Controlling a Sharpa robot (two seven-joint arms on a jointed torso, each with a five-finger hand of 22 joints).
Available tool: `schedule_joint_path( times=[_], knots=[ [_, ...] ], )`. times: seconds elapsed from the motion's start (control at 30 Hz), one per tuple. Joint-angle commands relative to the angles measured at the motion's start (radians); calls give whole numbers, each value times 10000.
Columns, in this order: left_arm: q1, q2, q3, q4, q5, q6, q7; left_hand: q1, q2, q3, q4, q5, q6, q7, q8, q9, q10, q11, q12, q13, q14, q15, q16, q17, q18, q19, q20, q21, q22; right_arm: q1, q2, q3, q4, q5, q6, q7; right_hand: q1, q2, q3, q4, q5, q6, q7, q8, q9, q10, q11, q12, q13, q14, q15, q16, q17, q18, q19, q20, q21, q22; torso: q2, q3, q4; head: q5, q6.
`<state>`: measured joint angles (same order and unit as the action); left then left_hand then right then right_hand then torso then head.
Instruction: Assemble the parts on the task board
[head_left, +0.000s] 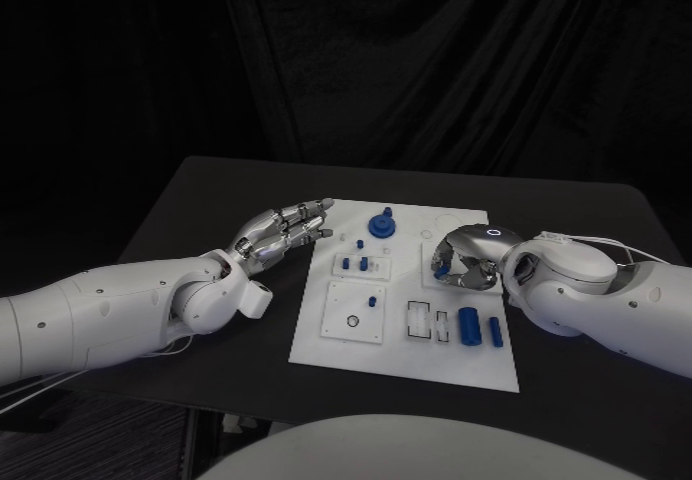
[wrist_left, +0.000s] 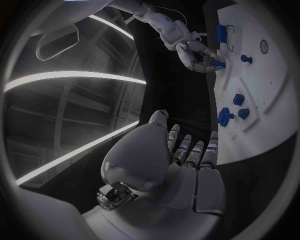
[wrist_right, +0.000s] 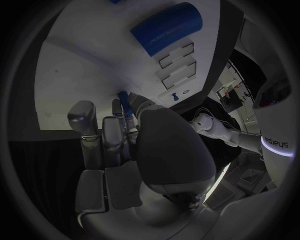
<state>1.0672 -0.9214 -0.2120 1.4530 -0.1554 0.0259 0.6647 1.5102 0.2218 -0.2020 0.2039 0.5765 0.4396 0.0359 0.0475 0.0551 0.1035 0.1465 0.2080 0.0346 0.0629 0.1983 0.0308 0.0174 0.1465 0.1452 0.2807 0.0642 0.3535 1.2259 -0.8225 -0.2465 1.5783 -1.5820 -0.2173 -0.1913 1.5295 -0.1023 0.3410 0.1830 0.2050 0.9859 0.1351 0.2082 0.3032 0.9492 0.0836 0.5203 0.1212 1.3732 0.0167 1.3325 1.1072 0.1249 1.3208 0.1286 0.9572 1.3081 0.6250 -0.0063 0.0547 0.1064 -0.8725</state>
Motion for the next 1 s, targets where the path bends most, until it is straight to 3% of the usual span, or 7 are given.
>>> schedule_joint_path(
  times=[0.03,0.23,0.5,0.77,0.93,1.0],
  knots=[
    [-17,20,9,23,51,111,65,-1,84,48,14,34,-53,31,8,-7,-82,6,-16,1,-42,28,-33,-11,85,-55,44,-58,-13,-29,14,-3,-12,-19,-243,96,211,134,63,-226,94,118,-6,233,233,144,-61,53,46,16,-105,38,9,-105,5,-149,86,1140,-1,1,-2,-15,-2],
    [-30,2,9,27,51,129,40,7,86,58,3,39,-57,63,9,-7,-86,-5,-18,0,-39,33,-30,-9,88,-47,51,-55,-1,-25,-11,-1,94,-19,-442,73,438,128,166,-589,406,-13,46,411,465,243,-67,48,103,-24,-129,-33,-77,-98,-44,-205,43,1127,-2,1,-2,4,-2],
    [-40,-15,9,39,51,137,8,17,87,75,-15,41,-21,151,19,0,-89,-43,-17,0,-39,41,-28,-9,95,-40,61,-52,-4,122,-217,2,433,-19,-779,103,440,135,191,-682,502,60,40,553,593,348,-83,84,148,-22,-139,-45,-80,-98,-58,-215,70,1129,-4,6,0,56,-2],
    [-43,-64,9,85,51,26,-2,18,87,79,-20,40,-4,175,23,3,-84,-57,-2,3,-42,40,-28,-9,98,-39,63,-52,-8,804,-638,-1,1425,-19,-520,19,293,37,138,-660,486,49,25,634,687,354,-80,30,153,-69,-136,-109,-178,-99,-84,-214,71,1122,-4,-3,1,185,-2],
    [-44,-46,9,99,51,-89,42,16,83,78,-22,38,21,180,27,6,-71,-58,20,7,-42,38,-28,-9,99,-46,63,-55,-29,1014,-625,-1,2016,-248,-186,205,265,-11,138,-670,485,-1,13,640,715,404,-97,14,156,-5,-143,-37,-37,-129,-20,-215,246,1163,-4,-5,1,341,-2],
    [-44,-24,9,101,51,-105,190,19,91,88,-25,44,83,187,41,16,-50,-70,50,12,-45,21,-28,-10,103,-53,59,-59,-44,1041,-480,-1,2183,-597,27,364,269,-39,140,-686,485,-28,11,635,720,428,-103,11,159,0,-150,-37,-40,-134,-8,-218,280,1171,-7,-10,2,467,-2]
  ],
)
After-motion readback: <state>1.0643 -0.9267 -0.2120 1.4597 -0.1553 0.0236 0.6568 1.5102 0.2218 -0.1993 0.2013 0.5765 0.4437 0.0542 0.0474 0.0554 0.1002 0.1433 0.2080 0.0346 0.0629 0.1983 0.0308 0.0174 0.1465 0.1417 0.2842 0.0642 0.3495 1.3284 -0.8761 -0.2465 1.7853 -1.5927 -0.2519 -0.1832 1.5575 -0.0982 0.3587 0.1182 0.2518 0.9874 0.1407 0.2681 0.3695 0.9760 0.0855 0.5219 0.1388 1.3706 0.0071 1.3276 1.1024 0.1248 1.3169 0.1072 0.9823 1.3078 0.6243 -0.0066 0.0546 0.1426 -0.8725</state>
